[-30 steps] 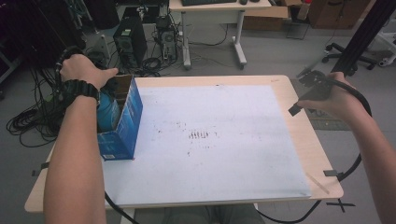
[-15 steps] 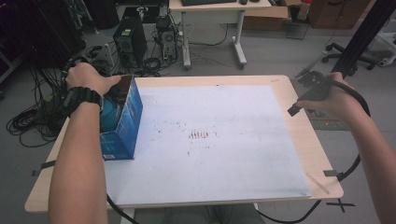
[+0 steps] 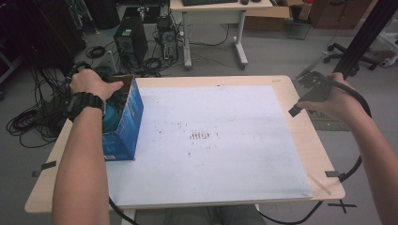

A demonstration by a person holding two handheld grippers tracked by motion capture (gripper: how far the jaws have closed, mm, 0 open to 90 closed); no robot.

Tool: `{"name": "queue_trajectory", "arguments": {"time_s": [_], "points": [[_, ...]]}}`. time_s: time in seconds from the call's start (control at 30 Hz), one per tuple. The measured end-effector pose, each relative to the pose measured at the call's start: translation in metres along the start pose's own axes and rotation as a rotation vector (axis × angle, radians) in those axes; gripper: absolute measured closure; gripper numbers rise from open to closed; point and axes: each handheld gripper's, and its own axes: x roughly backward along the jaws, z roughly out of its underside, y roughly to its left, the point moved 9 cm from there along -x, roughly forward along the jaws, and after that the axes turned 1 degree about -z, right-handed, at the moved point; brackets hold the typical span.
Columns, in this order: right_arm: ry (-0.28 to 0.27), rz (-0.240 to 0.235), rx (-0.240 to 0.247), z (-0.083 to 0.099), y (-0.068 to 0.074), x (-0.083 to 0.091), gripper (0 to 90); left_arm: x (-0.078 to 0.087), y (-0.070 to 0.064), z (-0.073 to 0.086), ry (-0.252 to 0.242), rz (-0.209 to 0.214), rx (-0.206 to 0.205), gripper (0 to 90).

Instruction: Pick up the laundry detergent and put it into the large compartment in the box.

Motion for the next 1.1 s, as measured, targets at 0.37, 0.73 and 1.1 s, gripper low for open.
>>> {"name": "queue_trajectory", "arguments": {"time_s": [0.37, 0.73, 1.1], "points": [[0.001, 0.000, 0.002, 0.000, 0.001, 0.000, 16.4, -0.009, 0.000, 0.002, 0.007, 0.004, -0.003, 37.5], [0.002, 0.003, 0.000, 0.001, 0.000, 0.000, 16.4, -0.022, 0.003, 0.004, 0.021, 0.009, -0.004, 37.5], [0.002, 0.002, 0.005, 0.001, 0.002, 0.000, 16.4, -0.034, 0.004, 0.005, 0.033, 0.009, -0.005, 37.5]]}}
